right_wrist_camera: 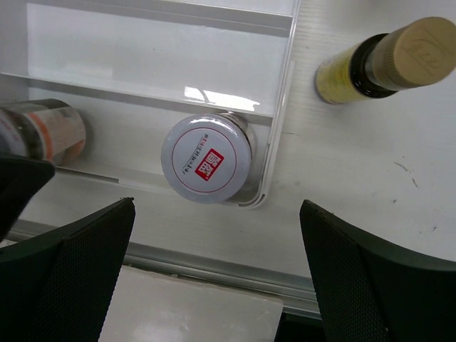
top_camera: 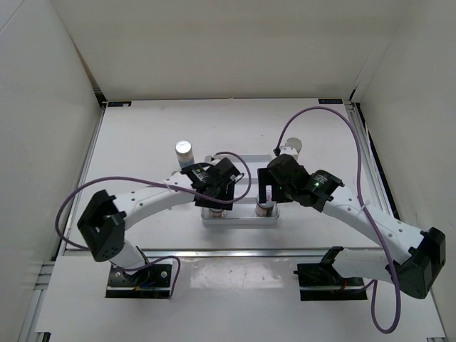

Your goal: Organize the condiment bottles

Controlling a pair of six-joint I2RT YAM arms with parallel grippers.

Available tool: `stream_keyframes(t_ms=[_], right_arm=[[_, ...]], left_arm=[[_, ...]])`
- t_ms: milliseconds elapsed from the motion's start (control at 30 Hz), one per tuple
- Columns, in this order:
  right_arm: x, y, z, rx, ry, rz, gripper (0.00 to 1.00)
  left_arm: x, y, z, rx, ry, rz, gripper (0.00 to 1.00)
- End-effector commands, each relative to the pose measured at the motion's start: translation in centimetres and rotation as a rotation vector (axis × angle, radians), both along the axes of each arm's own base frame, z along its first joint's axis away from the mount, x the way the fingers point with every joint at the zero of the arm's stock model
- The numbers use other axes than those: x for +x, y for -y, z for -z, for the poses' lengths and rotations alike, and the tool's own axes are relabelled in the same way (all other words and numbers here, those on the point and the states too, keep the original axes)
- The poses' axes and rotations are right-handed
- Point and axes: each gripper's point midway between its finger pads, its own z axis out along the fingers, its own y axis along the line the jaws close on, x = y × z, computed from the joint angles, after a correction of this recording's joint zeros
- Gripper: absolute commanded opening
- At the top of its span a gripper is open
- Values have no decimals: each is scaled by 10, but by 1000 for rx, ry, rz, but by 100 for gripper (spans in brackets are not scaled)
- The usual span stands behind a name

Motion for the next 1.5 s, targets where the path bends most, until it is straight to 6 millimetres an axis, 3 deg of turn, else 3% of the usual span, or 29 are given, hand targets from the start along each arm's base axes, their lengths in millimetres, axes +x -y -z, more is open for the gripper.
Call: stream_keyframes(t_ms=[0,167,333,367,400,467,500,633,1000,1100,1167,1333,1467], right_arm=[[1,14,-14,-15,53,38,100],[0,24,-24,-11,91,59,100],[-2,29,-25,-13,100,64,100],[-4,30,-21,-15,91,71,100],[-4,30,-21,-15,91,71,100],[-3,30,-19,-22,85,71,100],[-3,29,-19,-17,84,78,100],[1,31,-22,-25,99,101,100],[23,38,-23,-154,151,122,100],[29,46,-22,-178,161,160,100],[34,54,-19,-190,146,184,100],[53,65,-7,-127,104,204,100],[62,64,-8,-101,115,168,100]], left_arm=[[21,22,-12,-38,88,14,12],[24,38,2,-47,79,52,11],[22,32,18,-7,65,58,15],[22,32,18,-11,63,48,21],[20,30,18,-10,62,48,42],[21,31,9,-30,78,48,60],[21,28,9,-27,86,44,75],[20,23,-14,-56,118,39,100],[44,7,-125,-106,389,39,100],[56,-14,-151,-48,508,0,100],[61,-26,-159,-10,555,-22,100],[78,-88,-164,74,609,-190,100],[83,-124,-140,95,554,-269,100]])
